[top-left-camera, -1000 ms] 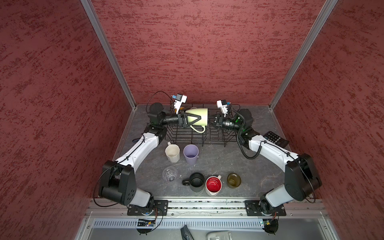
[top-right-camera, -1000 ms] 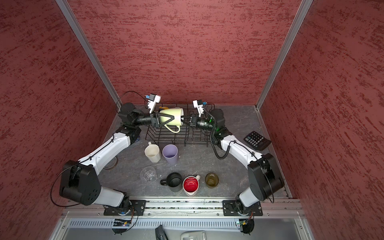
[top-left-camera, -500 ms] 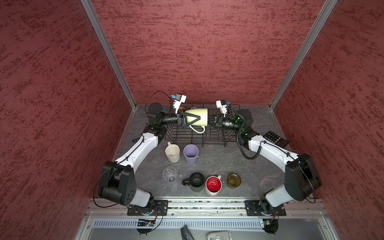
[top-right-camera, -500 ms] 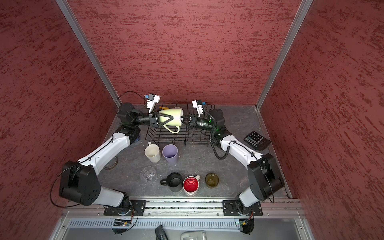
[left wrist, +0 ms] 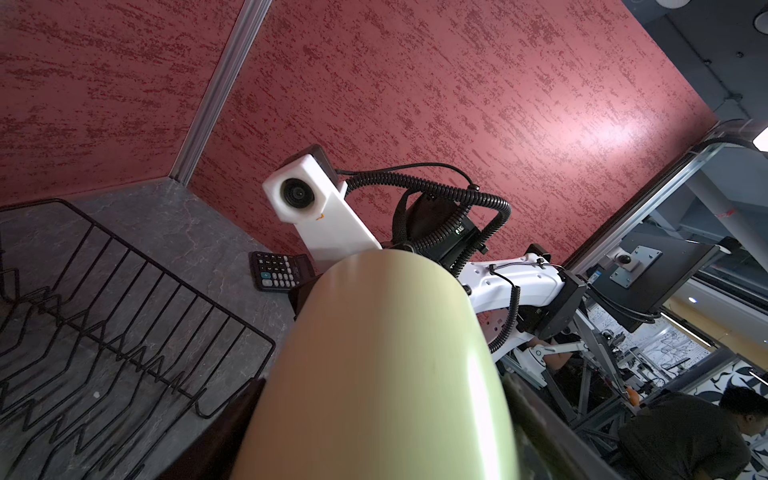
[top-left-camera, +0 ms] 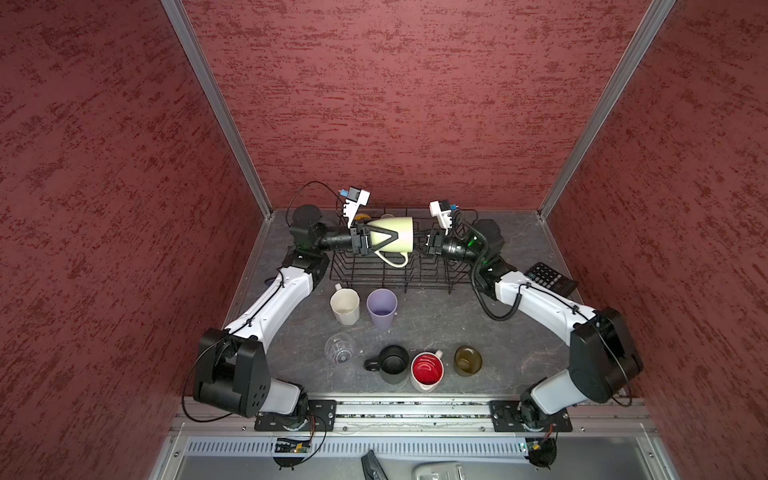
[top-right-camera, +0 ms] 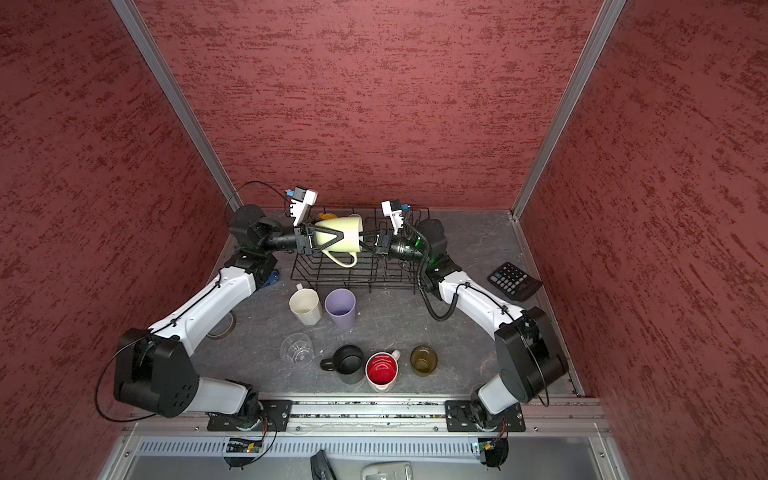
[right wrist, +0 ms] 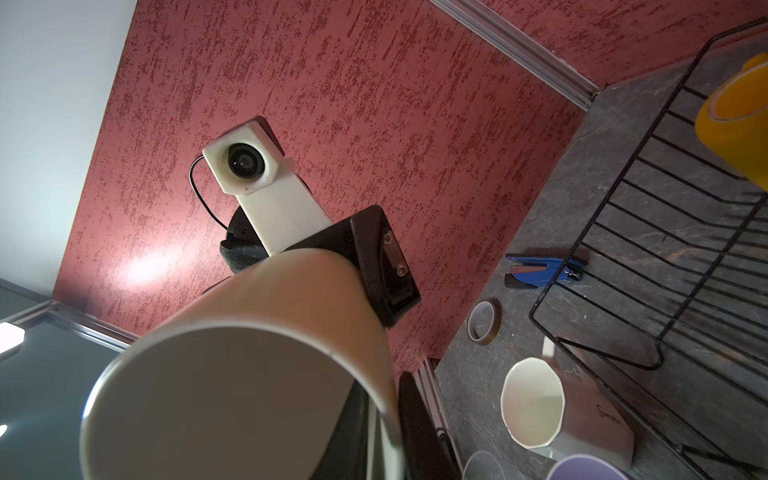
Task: Load the cups into the dish rack
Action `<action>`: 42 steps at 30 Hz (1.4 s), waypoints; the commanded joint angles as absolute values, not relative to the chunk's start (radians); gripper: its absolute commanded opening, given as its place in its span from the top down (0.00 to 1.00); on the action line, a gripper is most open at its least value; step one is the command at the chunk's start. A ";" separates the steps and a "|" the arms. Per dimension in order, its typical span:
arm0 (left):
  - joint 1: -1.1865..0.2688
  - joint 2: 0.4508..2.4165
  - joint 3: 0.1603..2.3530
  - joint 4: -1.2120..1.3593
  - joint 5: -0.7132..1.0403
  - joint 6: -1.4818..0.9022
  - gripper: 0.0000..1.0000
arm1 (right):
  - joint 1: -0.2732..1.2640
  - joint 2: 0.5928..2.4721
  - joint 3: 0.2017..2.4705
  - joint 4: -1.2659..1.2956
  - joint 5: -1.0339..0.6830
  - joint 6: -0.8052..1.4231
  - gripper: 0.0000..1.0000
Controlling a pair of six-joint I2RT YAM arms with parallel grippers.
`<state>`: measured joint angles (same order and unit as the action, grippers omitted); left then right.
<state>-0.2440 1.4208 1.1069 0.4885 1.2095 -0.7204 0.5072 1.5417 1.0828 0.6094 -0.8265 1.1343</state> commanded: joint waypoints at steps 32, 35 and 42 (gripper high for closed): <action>-0.239 1.402 1.127 0.449 1.209 -0.675 0.00 | 0.515 1.540 1.123 0.724 -0.826 1.178 1.00; -0.242 1.407 1.119 0.450 1.219 -0.677 0.00 | 0.516 1.538 1.131 0.721 -0.825 1.175 1.00; -0.256 1.404 1.106 0.456 1.225 -0.675 0.00 | 0.515 1.540 1.134 0.720 -0.826 1.175 1.00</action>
<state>-0.2401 1.4200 1.1168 0.4606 1.2114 -0.6983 0.5079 1.5570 1.0832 0.6380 -0.8310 1.1702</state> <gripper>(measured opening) 0.996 0.088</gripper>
